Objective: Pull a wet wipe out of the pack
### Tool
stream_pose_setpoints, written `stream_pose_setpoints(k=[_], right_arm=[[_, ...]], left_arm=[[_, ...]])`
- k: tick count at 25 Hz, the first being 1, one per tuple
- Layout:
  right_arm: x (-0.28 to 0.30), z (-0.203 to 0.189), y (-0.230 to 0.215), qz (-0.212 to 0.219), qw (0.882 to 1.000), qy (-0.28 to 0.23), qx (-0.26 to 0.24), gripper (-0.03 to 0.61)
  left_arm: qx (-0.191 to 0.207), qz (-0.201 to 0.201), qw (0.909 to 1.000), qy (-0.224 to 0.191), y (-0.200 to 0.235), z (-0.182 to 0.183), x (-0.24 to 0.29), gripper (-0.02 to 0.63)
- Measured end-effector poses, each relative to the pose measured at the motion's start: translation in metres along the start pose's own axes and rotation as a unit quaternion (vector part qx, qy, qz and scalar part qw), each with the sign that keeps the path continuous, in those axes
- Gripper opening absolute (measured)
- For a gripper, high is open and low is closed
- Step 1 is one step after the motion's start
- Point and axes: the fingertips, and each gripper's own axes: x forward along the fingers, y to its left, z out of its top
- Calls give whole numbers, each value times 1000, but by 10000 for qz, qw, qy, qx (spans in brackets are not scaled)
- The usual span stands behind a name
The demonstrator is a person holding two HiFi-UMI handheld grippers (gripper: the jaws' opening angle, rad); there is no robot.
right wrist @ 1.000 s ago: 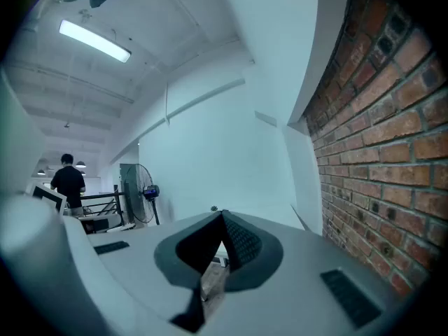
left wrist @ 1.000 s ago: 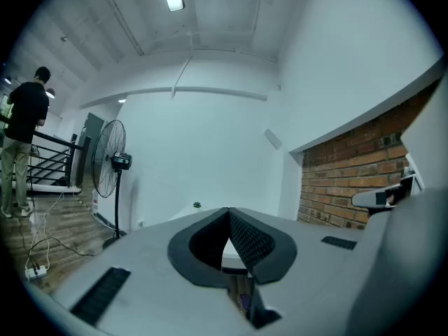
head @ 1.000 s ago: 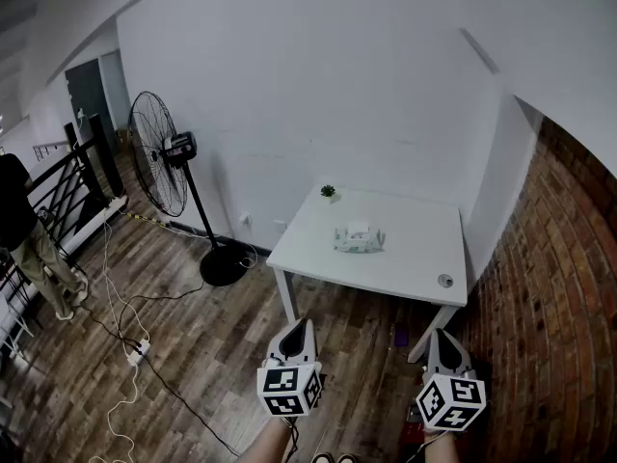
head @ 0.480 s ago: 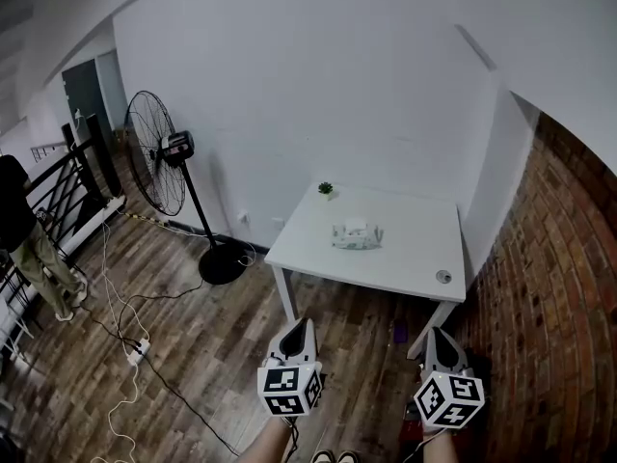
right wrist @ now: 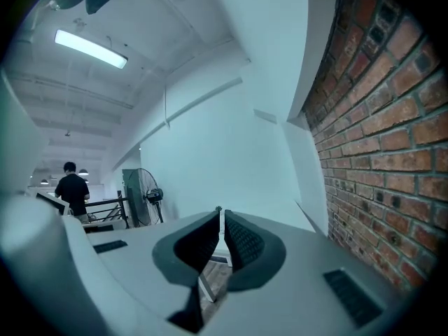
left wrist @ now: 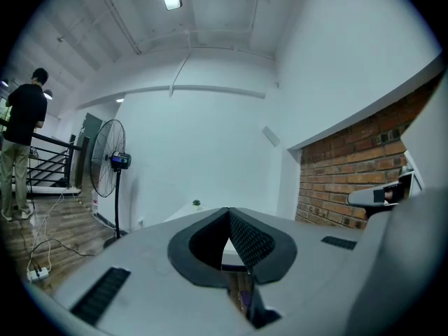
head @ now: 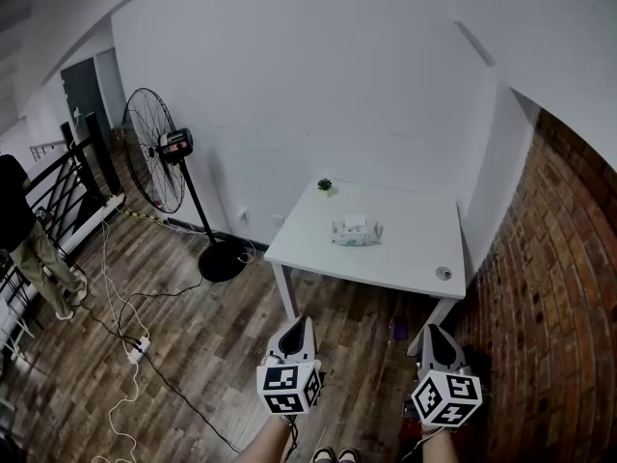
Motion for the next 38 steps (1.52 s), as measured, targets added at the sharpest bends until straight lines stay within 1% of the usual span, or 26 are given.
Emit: stream_pose_setpoints(k=[3,5,10,12,16,25,30,34,38], right_arm=[[1,1,3,30,10000,-20,-7,39],[3,2,5,43,10000,-38,-15,66],[7,4,7,41,10000,-76,-32,95],[9,4,8,23,9999,-90,-49,118],[12,4,9,-53,9999,-127,-80,143],[22,1,16,-230,9996,-163,-24,144],[28,-13,15,-329,9994,15,109,143],[41,-19,17,-310,9994,89,126,143],[62,-19,15,-273,9995,96,124,140]], left_arm=[[32,-7,10000,-2,1,1,0,3],[40,-2,10000,-10,3,2,0,3],[56,12,10000,-15,8,3,4,3],[59,13,10000,-15,11,4,5,3],[87,-7,10000,-9,15,4,8,3],[199,-55,9998,6,38,7,12,3],[123,-24,9999,93,52,1,18,3],[106,-21,9998,137,56,-4,28,3],[64,-24,9999,157,59,-7,49,3]])
